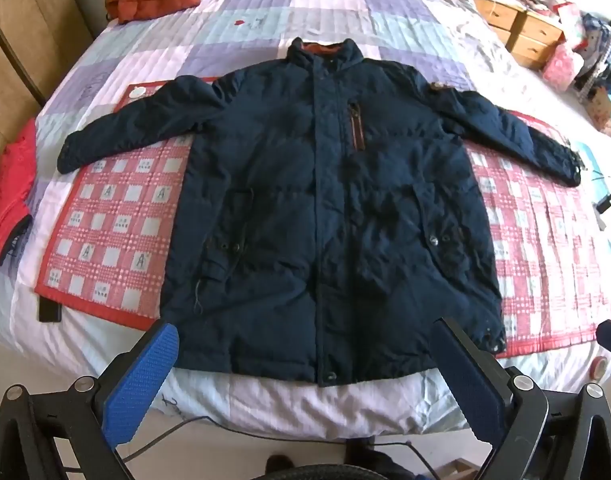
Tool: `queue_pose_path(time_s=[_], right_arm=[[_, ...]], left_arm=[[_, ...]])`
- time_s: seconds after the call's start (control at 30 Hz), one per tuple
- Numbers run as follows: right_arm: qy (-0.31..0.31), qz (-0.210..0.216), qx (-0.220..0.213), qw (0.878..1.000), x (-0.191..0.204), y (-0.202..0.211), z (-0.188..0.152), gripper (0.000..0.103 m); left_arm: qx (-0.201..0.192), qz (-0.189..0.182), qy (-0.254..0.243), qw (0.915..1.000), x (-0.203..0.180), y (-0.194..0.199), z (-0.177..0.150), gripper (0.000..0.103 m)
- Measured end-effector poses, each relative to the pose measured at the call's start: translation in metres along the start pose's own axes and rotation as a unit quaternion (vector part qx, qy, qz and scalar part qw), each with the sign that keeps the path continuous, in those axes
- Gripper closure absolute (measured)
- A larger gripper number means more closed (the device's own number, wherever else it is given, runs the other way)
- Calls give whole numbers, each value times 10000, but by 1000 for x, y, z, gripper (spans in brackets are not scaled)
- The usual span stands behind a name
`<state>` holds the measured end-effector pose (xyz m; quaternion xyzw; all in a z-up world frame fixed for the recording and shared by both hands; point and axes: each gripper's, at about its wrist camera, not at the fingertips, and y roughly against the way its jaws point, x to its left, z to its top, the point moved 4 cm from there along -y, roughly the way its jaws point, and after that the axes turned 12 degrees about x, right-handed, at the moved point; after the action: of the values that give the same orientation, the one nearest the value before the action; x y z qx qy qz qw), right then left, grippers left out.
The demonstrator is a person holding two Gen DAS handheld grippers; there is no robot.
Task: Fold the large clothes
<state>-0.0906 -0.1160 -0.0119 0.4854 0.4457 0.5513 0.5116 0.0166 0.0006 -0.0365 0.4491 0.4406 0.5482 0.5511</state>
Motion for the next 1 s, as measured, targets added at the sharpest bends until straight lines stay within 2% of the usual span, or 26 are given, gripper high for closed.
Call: queue_pose_path(time_s=[1.0], right_arm=[[2, 7, -10, 10000, -1, 2, -2, 0]], left_arm=[[-28, 2, 2, 10000, 0, 0, 0, 0]])
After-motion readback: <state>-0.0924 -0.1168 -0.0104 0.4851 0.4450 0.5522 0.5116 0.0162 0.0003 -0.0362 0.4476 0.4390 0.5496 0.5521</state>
